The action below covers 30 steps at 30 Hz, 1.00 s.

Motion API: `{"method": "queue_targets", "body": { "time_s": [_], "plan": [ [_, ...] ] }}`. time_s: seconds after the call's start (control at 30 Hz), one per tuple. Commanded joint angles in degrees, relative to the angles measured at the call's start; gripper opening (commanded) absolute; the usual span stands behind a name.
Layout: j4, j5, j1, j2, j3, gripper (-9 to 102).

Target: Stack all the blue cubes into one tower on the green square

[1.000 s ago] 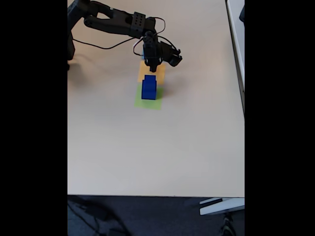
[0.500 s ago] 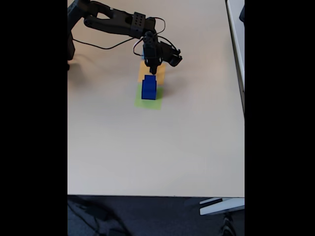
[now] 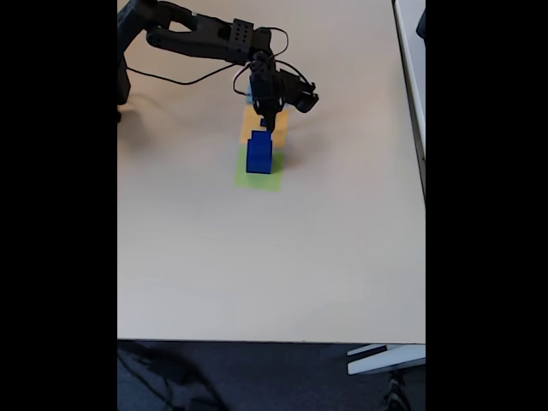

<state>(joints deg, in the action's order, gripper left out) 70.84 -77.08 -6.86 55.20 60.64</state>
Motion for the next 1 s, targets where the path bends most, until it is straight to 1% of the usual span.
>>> {"method": "queue_targets", "body": {
  "time_s": [0.0, 0.17, 0.33, 0.47, 0.53, 0.6, 0.73, 0.77, 0.83, 0.93, 0.97],
  "plan": [
    [0.5, 0.3, 1.0, 3.3, -5.4, 18],
    [0.4, -0.6, 2.8, 3.7, -9.0, 18],
    [1.0, -3.7, 5.0, 6.2, -11.0, 18],
    [1.1, -1.4, 7.1, 8.6, -12.4, 18],
    [1.4, 1.7, 7.9, 9.5, -12.2, 18],
    [1.4, 1.5, 9.0, 9.5, -13.2, 18],
    [1.7, -8.8, 11.3, 8.1, -14.5, 18],
    [1.6, -10.8, 12.0, 7.5, -15.0, 22],
    [1.4, -13.5, 13.5, 6.2, -16.4, 33],
    [1.0, -16.6, 15.4, 4.7, -17.1, 41],
    [1.0, -17.8, 15.9, 4.0, -17.3, 42]
  ]
}}
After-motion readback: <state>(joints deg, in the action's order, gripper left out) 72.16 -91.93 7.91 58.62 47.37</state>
